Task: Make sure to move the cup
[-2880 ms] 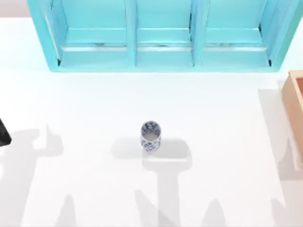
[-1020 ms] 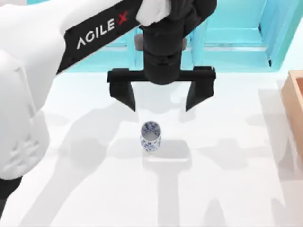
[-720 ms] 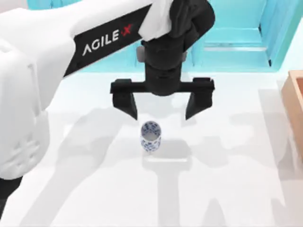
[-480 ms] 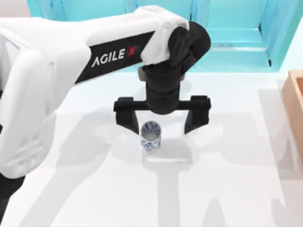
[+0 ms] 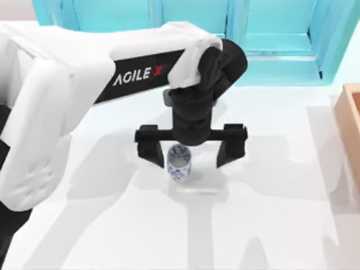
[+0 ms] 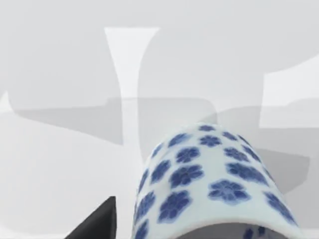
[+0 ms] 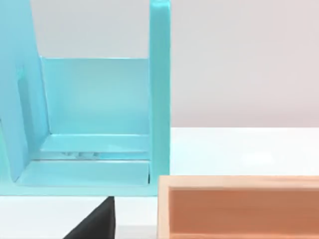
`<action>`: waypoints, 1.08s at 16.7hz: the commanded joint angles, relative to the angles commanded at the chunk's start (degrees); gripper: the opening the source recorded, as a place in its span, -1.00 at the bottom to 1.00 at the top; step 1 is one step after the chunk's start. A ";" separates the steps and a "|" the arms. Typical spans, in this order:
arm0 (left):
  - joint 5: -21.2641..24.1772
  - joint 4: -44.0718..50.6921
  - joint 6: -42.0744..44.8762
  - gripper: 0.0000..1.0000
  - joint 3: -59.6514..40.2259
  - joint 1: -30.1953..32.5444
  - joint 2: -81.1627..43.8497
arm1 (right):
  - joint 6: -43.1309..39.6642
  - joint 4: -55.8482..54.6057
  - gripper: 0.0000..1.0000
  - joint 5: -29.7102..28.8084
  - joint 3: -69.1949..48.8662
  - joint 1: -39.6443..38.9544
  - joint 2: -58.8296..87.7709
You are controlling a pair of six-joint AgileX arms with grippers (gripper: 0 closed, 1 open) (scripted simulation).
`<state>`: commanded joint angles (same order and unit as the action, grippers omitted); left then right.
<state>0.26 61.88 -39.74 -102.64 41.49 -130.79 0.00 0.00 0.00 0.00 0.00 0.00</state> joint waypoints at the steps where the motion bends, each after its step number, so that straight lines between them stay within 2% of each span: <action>1: 0.00 0.00 0.00 0.70 0.00 0.00 0.00 | 0.00 0.00 1.00 0.00 0.00 0.00 0.00; 12: 0.00 0.00 0.00 -0.96 0.00 0.00 0.00 | 0.00 0.00 1.00 0.00 0.00 0.00 0.00; 18: 0.00 0.00 0.00 -1.00 0.00 0.00 0.00 | 0.00 0.00 1.00 0.00 0.00 0.00 0.00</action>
<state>0.26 61.88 -39.74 -102.64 41.49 -130.79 0.00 0.00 0.00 0.00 0.00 0.00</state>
